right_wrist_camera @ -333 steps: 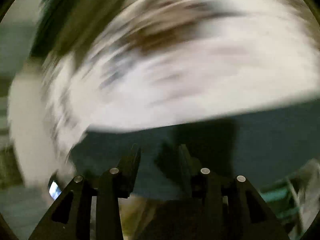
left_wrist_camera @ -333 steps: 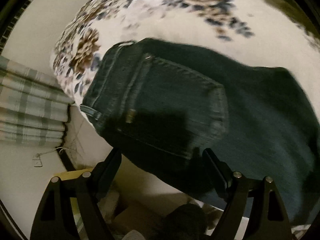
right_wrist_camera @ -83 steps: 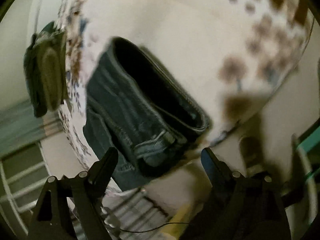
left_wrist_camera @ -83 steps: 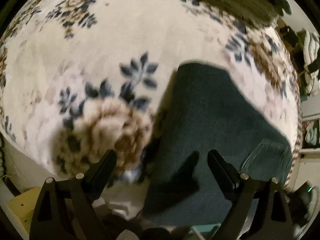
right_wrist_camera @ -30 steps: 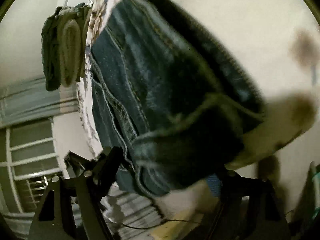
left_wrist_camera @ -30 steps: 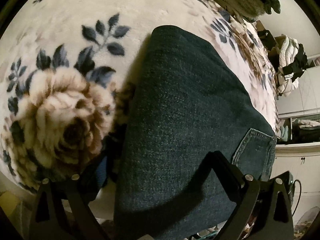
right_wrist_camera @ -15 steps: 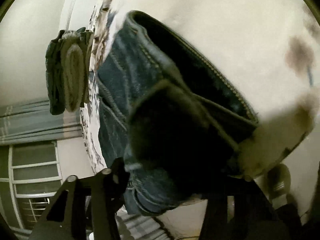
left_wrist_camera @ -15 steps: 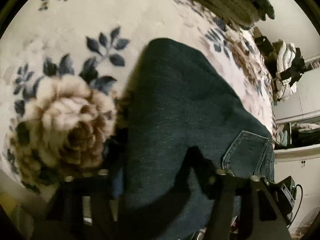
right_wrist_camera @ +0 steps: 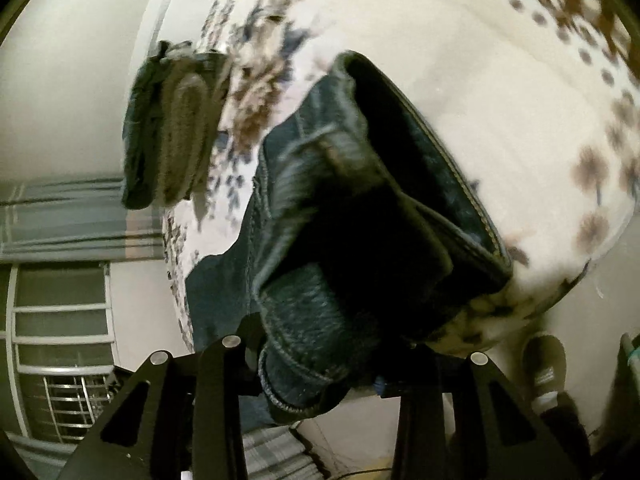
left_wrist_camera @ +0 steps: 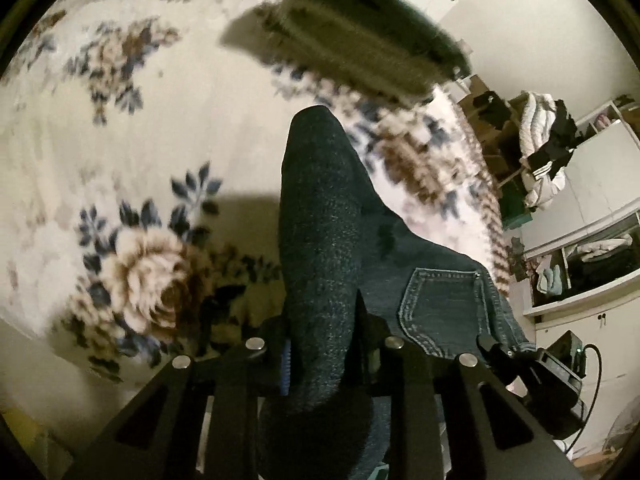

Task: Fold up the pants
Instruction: 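Carry the folded jeans with both tools and lower them onto the jeans stack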

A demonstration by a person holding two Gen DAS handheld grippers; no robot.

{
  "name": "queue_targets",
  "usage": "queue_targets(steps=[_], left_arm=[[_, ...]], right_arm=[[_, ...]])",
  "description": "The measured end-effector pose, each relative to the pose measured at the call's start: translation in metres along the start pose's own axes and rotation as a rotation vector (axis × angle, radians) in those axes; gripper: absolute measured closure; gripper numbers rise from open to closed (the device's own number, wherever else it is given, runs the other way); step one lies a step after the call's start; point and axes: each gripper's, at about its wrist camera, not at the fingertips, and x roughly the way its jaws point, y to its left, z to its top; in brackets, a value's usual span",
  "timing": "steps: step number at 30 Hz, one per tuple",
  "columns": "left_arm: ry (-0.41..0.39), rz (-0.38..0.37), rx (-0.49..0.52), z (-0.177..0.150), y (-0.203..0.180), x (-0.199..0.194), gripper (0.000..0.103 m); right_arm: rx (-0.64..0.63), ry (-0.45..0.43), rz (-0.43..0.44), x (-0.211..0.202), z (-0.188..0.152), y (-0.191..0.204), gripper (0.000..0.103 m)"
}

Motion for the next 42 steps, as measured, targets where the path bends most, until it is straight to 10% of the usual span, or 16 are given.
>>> queue_targets(steps=[10,22,31,42], left_arm=[[-0.087,-0.027,0.012,0.073,-0.045,-0.058,0.083],[-0.194,-0.096,0.03,0.246,-0.079,-0.089,0.083],[-0.159,-0.087,0.034,0.39,-0.062,-0.025,0.083],[-0.073,-0.022,0.014,0.444,-0.014,0.062,0.08]], right_arm=[[-0.107,-0.035,0.057,-0.031,0.034,0.106,0.064],[-0.205,-0.133,0.12,-0.018,0.122,0.286,0.064],[-0.171,-0.161,0.111,0.083,0.229,0.371,0.065],[-0.156,-0.124,0.047,0.193,0.292,0.369,0.064]])
